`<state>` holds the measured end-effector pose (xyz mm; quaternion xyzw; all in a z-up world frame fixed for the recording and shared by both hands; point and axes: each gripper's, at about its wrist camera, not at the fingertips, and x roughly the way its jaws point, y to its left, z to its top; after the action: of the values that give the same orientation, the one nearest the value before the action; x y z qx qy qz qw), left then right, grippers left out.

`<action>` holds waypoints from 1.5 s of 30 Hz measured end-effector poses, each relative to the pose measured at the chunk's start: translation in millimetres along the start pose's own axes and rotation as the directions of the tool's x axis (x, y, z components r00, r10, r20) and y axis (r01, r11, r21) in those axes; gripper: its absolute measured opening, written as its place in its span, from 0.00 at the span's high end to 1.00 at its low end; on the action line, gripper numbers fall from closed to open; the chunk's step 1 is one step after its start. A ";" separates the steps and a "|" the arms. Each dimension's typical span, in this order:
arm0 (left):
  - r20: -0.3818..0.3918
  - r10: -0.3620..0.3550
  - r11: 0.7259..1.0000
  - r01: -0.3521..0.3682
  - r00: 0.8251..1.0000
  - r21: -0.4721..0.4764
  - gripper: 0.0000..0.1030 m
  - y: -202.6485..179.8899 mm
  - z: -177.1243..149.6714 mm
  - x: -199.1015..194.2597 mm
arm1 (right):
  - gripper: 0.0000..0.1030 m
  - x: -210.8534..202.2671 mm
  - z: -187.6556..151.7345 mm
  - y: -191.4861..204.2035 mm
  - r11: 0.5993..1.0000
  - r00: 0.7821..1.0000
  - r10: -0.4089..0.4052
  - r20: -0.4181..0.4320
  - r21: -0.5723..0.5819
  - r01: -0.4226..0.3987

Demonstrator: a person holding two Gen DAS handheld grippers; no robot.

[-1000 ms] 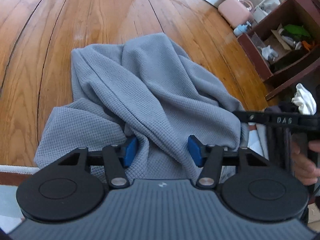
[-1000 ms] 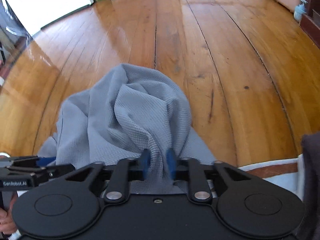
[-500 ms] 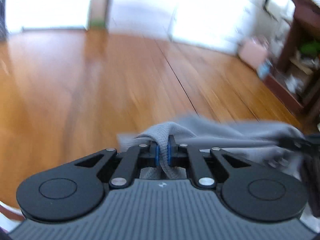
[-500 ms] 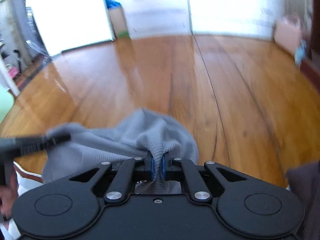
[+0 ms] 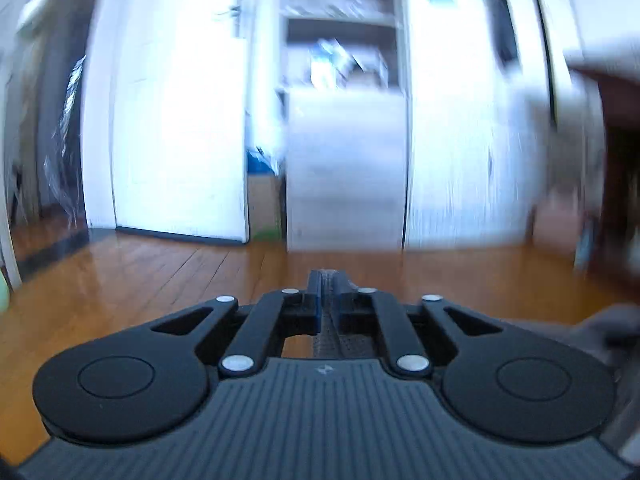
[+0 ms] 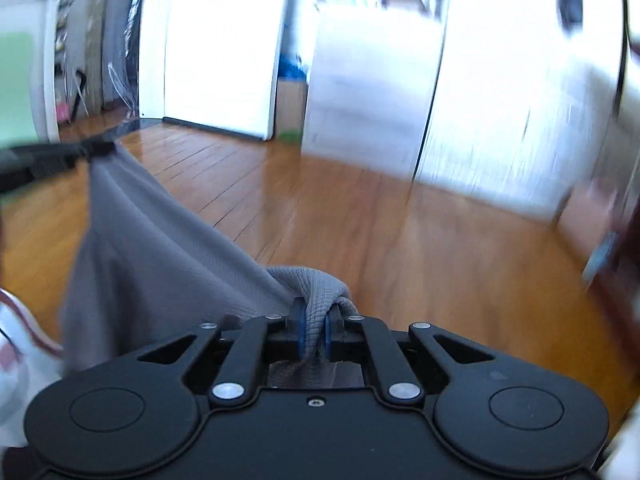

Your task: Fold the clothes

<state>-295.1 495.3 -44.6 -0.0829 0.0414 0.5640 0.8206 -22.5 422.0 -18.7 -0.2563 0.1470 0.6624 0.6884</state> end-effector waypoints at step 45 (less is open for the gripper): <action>-0.533 0.017 0.999 0.007 0.846 0.042 0.92 12.1 -96.6 28.8 | 0.97 12.8 -79.2 4.4 0.985 0.981 -0.047 -0.186 0.154 0.076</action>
<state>-293.6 508.4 -145.3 -0.2188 0.2794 0.5200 0.7770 -15.0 389.3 -91.7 -0.2639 0.2541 0.6007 0.7106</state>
